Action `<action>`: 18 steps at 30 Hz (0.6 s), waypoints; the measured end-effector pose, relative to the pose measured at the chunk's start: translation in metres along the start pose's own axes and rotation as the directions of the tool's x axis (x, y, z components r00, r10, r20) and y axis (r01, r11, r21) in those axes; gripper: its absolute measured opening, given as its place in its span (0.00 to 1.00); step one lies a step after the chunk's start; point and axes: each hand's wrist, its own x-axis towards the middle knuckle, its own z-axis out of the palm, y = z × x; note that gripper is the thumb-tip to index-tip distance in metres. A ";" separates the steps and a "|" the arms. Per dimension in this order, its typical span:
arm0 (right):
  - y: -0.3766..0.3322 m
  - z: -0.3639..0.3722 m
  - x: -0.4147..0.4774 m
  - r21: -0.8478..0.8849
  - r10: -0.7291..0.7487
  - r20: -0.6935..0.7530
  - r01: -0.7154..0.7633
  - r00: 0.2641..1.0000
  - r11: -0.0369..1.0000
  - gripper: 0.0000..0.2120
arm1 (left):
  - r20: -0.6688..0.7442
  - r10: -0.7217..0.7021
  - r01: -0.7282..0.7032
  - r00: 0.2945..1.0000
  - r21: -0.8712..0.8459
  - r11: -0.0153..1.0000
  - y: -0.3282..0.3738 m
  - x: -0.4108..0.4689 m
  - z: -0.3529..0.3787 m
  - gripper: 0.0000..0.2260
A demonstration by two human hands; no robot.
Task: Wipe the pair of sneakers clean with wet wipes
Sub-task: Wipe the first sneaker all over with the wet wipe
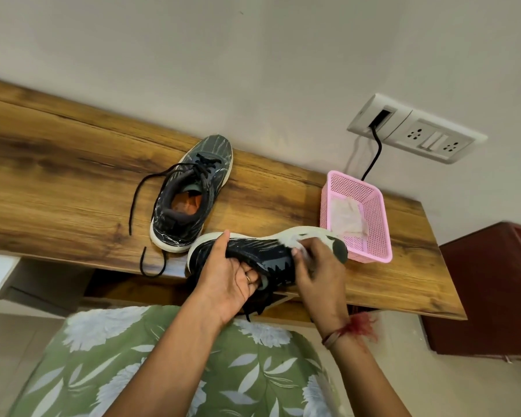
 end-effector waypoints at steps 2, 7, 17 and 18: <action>-0.006 0.000 -0.008 0.024 -0.132 0.107 0.131 0.985 0.991 0.03 | 0.019 -0.005 0.004 1.000 0.020 1.000 0.000 0.000 0.000 0.26; 0.011 -0.009 -0.004 -0.049 -0.126 -0.003 0.125 0.992 0.991 0.04 | 0.043 -0.007 0.007 0.999 -0.006 1.000 -0.002 0.001 -0.001 0.29; 0.008 -0.005 -0.014 0.002 -0.167 0.070 0.167 0.983 0.986 0.14 | 0.019 0.008 -0.008 1.000 0.000 1.000 0.000 -0.003 0.000 0.30; 0.004 -0.003 -0.016 0.028 -0.171 0.082 0.169 0.982 0.985 0.13 | 0.012 0.006 -0.006 1.000 0.002 1.000 -0.001 -0.002 -0.001 0.30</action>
